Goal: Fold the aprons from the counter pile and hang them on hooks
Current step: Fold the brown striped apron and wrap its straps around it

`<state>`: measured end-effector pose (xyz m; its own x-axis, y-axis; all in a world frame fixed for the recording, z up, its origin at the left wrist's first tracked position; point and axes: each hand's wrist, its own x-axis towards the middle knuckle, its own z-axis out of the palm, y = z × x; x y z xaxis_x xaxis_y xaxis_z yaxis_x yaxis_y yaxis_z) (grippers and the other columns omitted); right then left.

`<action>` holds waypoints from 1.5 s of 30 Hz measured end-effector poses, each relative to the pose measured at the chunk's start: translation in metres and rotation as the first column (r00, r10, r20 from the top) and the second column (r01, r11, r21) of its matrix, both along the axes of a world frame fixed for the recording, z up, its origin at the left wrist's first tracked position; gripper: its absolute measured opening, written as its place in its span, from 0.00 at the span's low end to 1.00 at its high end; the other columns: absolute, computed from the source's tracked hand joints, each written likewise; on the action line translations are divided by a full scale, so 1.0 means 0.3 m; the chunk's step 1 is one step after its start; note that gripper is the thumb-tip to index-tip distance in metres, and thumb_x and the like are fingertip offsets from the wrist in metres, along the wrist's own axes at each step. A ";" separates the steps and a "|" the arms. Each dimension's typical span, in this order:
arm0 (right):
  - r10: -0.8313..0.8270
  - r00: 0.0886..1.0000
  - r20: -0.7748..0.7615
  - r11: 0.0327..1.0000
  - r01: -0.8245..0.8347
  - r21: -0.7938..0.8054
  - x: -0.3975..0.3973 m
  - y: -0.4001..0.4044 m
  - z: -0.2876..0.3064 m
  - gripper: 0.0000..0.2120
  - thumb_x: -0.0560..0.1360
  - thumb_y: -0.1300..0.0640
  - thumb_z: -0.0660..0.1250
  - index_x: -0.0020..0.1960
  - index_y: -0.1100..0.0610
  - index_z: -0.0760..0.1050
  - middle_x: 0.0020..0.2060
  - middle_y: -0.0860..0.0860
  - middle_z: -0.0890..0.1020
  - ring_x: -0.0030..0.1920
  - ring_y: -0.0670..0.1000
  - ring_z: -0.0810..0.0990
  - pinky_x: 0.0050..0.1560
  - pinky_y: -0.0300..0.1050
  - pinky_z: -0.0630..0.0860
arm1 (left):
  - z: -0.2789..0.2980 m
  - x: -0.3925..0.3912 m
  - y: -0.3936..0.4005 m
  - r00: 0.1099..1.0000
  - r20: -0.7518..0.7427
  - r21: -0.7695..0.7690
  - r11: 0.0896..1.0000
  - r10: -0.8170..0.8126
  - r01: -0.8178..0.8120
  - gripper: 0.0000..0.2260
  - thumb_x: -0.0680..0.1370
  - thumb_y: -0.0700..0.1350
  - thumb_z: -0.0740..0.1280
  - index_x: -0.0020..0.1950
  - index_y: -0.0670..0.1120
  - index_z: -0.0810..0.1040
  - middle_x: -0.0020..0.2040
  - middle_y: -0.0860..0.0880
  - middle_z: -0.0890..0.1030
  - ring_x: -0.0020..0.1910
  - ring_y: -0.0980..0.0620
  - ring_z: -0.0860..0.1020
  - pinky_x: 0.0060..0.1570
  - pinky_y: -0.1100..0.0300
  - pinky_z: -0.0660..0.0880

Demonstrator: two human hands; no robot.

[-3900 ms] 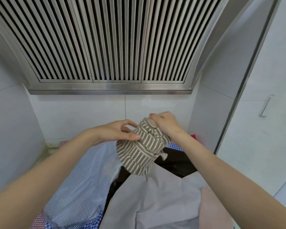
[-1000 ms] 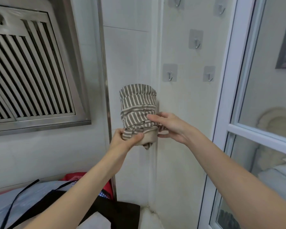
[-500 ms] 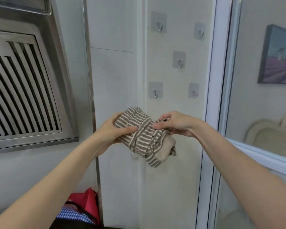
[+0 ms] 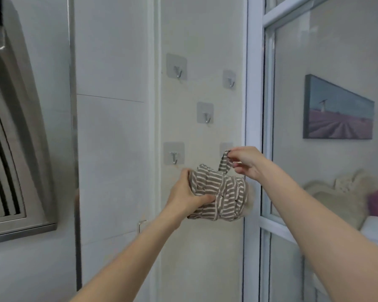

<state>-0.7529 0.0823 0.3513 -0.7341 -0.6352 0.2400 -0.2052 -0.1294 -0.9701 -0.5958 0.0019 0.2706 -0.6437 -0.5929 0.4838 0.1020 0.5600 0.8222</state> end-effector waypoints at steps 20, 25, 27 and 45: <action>-0.071 0.996 -0.062 0.996 0.074 0.051 -0.205 -0.118 -0.008 0.05 0.74 0.68 0.64 0.40 0.64 0.71 0.37 0.60 0.77 0.34 0.55 0.81 0.41 0.49 0.82 | -0.129 -0.326 0.002 0.958 -0.138 -0.163 0.948 0.252 -0.273 0.23 0.68 0.48 0.75 0.55 0.46 0.67 0.53 0.49 0.75 0.51 0.50 0.75 0.47 0.58 0.70; -0.051 0.989 -0.142 0.990 0.069 0.125 -0.205 -0.127 -0.052 0.08 0.76 0.60 0.64 0.50 0.66 0.72 0.45 0.62 0.78 0.41 0.58 0.83 0.45 0.50 0.82 | -0.198 -0.320 0.013 0.955 -0.096 -0.152 0.944 0.280 -0.292 0.22 0.69 0.49 0.74 0.52 0.47 0.64 0.52 0.49 0.76 0.51 0.48 0.75 0.45 0.58 0.70; -0.054 0.953 -0.299 0.973 0.117 0.196 -0.208 -0.121 -0.061 0.08 0.75 0.58 0.67 0.43 0.64 0.73 0.43 0.60 0.79 0.45 0.57 0.82 0.50 0.53 0.81 | -0.212 -0.314 0.006 0.952 -0.070 -0.129 0.944 0.297 -0.304 0.21 0.69 0.49 0.74 0.51 0.47 0.64 0.51 0.48 0.77 0.51 0.47 0.77 0.45 0.57 0.71; -0.066 0.598 -0.799 0.947 0.289 0.138 -0.213 0.020 -0.486 0.19 0.82 0.53 0.52 0.69 0.59 0.66 0.63 0.56 0.72 0.64 0.54 0.69 0.67 0.47 0.64 | -0.171 -0.213 -0.033 0.881 0.332 -0.415 0.891 0.337 -0.185 0.28 0.69 0.54 0.74 0.59 0.41 0.66 0.55 0.45 0.78 0.54 0.45 0.77 0.48 0.56 0.71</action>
<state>-0.8169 0.0882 0.2056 -0.4433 -0.6287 0.6390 -0.8852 0.1948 -0.4224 -0.6596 -0.0079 0.2192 -0.6683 -0.5981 0.4423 -0.3714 0.7835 0.4982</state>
